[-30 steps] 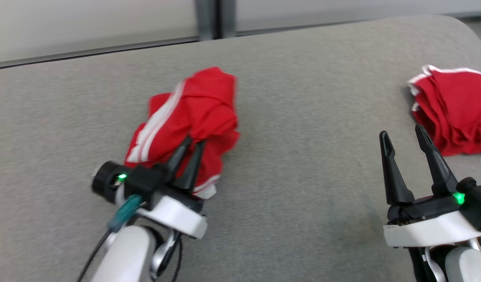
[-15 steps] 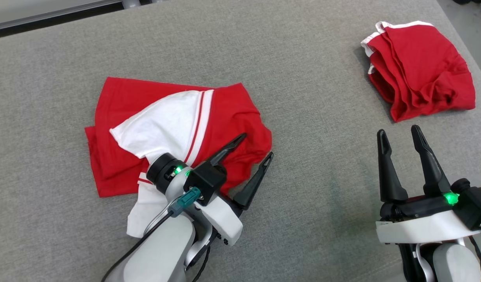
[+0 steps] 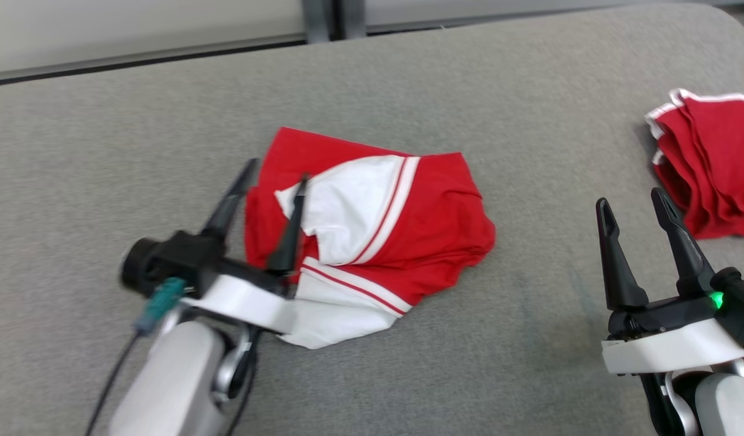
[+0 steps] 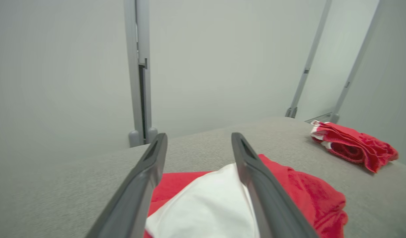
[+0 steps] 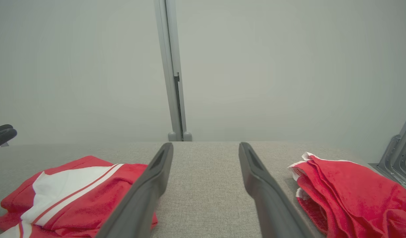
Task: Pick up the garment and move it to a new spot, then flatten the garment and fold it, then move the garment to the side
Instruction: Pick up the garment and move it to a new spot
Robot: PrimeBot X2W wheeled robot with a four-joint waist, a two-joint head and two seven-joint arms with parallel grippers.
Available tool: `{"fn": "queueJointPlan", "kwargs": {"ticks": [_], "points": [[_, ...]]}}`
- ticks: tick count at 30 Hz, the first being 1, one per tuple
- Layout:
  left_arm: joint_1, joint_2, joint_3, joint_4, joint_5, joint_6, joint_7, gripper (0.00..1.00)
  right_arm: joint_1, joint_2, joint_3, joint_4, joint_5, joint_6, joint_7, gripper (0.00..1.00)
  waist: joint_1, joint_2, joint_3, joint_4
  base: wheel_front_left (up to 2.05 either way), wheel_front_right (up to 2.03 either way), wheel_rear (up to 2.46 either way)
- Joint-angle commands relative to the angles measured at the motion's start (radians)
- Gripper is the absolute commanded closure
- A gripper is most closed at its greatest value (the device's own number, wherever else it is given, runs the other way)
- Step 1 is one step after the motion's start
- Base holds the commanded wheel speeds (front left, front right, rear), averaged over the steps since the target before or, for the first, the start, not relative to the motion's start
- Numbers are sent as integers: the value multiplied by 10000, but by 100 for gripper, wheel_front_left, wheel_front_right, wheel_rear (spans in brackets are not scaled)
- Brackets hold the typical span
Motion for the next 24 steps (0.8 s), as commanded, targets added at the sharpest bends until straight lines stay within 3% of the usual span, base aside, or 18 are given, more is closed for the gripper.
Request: {"fn": "queueJointPlan", "kwargs": {"ticks": [1,5,10,24], "points": [[326,153,399,-83,-176,206,-32,0,141,-110,21,-57,-44,-3,119,0,0,0,-562,609,0,0,0],[1056,516,1553,-340,-422,523,-38,0,309,-204,19,-166,-60,-3,330,0,0,0,-919,1025,0,0,0],[1916,905,2371,-386,-662,503,-30,0,620,-249,1,-123,-56,-3,550,0,0,0,-1308,1379,0,0,0],[3585,1125,2233,-912,-688,537,238,0,1680,-256,-206,163,-127,-3,841,0,0,0,-2405,1469,0,0,0]]}}
